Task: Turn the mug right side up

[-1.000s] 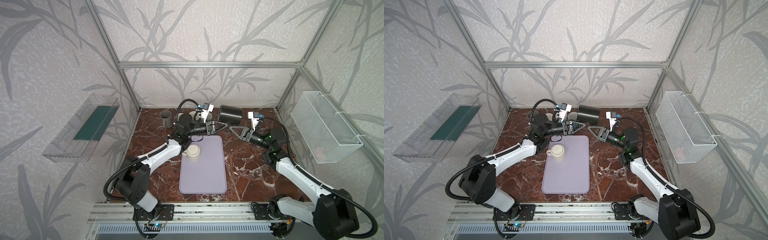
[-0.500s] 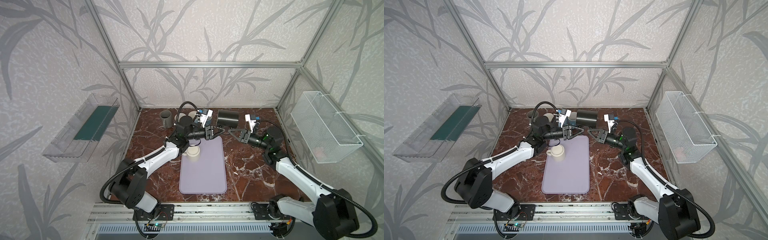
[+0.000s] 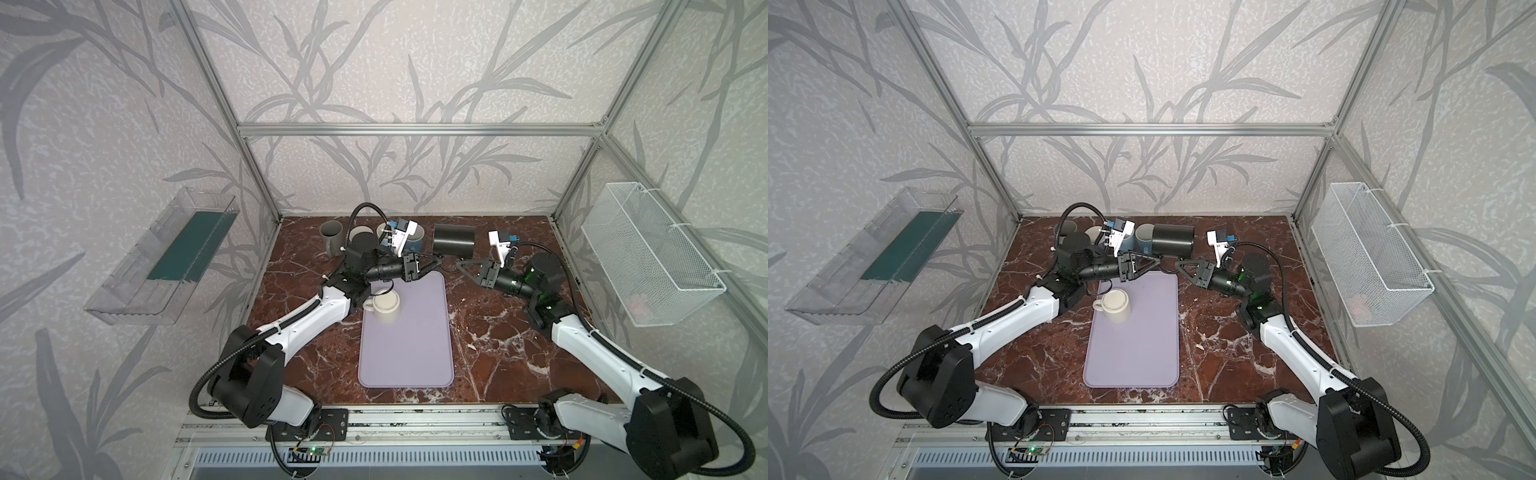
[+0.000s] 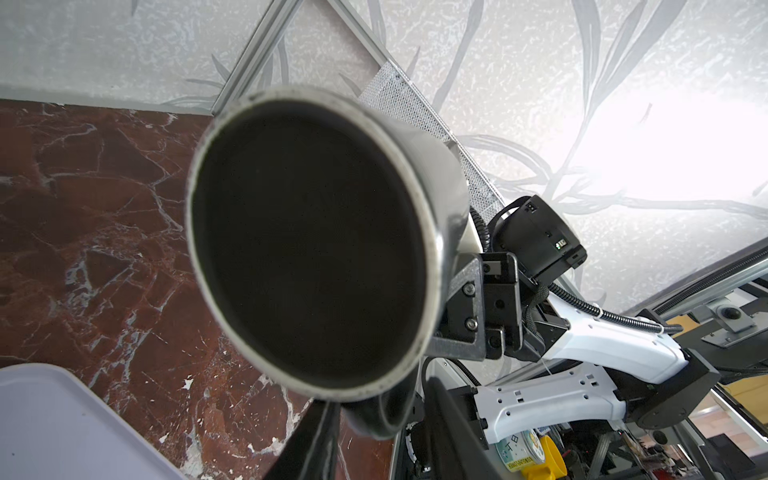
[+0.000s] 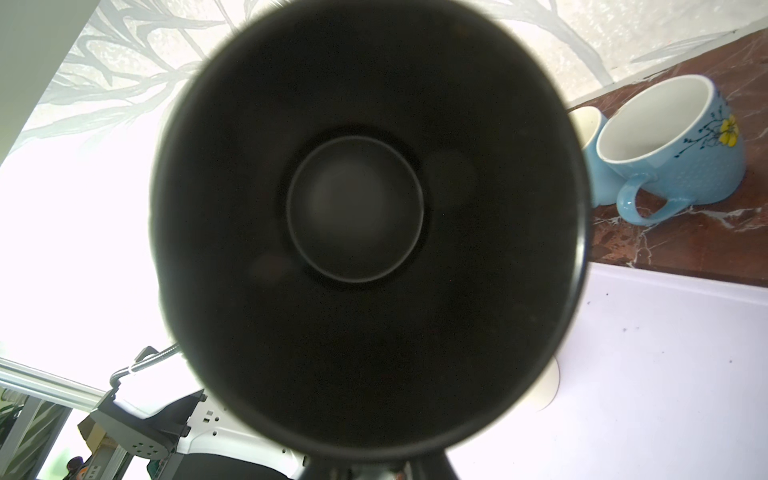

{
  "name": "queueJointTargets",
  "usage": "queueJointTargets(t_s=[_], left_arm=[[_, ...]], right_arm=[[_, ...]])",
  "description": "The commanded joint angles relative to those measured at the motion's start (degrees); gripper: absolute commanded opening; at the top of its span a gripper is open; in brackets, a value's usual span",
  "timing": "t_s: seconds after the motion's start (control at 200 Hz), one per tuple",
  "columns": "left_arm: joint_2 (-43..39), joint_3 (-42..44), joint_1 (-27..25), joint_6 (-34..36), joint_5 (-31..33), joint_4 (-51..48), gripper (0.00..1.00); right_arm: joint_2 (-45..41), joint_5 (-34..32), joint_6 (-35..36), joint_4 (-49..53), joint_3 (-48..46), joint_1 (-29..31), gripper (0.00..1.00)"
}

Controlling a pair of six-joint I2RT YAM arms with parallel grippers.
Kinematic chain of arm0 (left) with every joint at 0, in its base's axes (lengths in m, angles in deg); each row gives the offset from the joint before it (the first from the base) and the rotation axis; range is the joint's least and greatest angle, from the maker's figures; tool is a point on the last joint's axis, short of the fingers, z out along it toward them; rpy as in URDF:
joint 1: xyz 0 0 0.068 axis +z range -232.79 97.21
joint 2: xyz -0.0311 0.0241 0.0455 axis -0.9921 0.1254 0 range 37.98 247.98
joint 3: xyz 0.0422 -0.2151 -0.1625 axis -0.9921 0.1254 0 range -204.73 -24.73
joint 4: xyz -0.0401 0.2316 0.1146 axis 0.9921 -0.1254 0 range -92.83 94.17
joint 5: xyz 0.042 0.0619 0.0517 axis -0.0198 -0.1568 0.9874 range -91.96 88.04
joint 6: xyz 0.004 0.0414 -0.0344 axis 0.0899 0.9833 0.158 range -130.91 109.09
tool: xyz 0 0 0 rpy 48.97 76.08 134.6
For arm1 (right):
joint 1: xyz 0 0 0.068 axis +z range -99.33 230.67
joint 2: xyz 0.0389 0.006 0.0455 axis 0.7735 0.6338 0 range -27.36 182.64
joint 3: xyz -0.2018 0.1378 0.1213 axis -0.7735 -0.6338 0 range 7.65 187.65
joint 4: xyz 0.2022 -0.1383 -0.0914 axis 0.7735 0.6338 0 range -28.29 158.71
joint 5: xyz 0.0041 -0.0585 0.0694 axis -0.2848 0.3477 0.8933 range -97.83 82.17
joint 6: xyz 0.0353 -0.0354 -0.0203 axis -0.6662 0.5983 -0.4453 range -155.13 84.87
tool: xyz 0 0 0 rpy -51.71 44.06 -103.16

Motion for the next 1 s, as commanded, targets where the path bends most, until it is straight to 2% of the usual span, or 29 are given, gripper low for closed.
queueJointTargets(t_s=[0.0,0.535,0.995], left_arm=[[-2.3,0.14,0.56,1.96,0.48,-0.3,0.37],[-2.51,1.38,1.37,4.07,2.51,-4.83,0.37],[-2.53,0.7,1.42,5.92,3.38,-8.67,0.37]], right_arm=[[-1.12,0.38,1.82,-4.0,1.54,-0.05,0.0],[5.0,2.19,-2.98,-14.61,-3.35,1.33,0.0],[10.69,1.75,-2.58,-17.75,-5.05,4.47,0.0]])
